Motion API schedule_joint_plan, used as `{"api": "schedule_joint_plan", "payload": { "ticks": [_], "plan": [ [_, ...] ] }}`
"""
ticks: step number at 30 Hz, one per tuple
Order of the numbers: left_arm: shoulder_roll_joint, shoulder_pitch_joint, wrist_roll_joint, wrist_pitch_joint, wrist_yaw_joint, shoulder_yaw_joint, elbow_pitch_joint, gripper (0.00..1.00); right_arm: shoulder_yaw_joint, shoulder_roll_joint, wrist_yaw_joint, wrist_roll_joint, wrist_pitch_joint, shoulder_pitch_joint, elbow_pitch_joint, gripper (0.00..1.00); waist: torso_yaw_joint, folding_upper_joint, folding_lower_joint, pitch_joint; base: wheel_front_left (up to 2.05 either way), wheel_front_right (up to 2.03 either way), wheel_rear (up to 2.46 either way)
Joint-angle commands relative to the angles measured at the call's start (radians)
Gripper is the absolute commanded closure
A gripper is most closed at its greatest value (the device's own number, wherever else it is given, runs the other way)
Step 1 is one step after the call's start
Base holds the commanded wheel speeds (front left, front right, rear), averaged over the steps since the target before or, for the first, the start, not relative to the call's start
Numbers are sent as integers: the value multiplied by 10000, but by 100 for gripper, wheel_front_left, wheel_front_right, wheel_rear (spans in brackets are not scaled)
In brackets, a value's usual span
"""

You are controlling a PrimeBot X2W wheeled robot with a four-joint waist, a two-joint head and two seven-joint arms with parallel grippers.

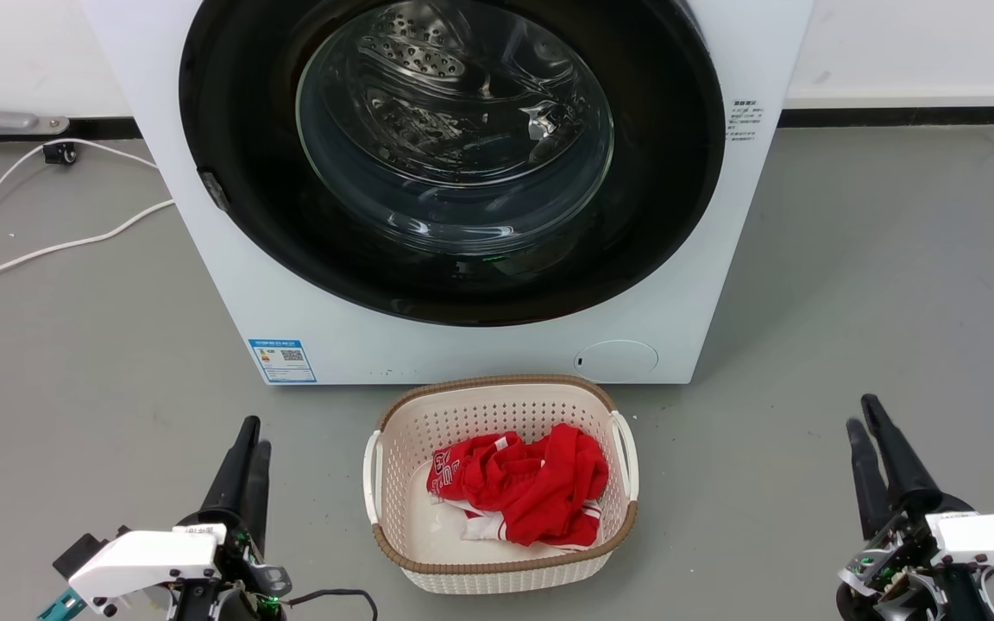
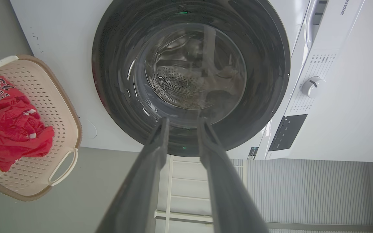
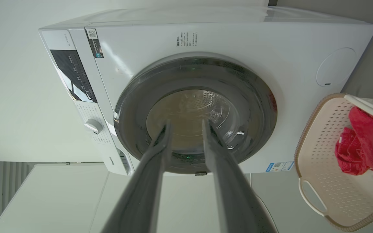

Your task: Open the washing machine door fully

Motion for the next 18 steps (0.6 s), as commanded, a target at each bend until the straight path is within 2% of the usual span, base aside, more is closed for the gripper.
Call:
{"api": "schedule_joint_plan", "payload": {
  "ticks": [1, 11, 18],
  "plan": [
    [17, -124, 16, -85, -10, -84, -170, 0, 5, -22, 2, -49, -86, -87, -209, 0, -1, 0, 0, 2, 0, 0, 0],
    [17, -194, 204, -622, -14, -609, -450, 0, 180, -3, 2, -341, -593, 195, -640, 0, -6, 0, 0, 11, 0, 0, 0],
    [17, -214, 803, -935, -16, -678, -879, 0, 197, 8, 2, -1283, -905, 307, -893, 0, -10, 0, 0, 28, 0, 0, 0]
  ]
}}
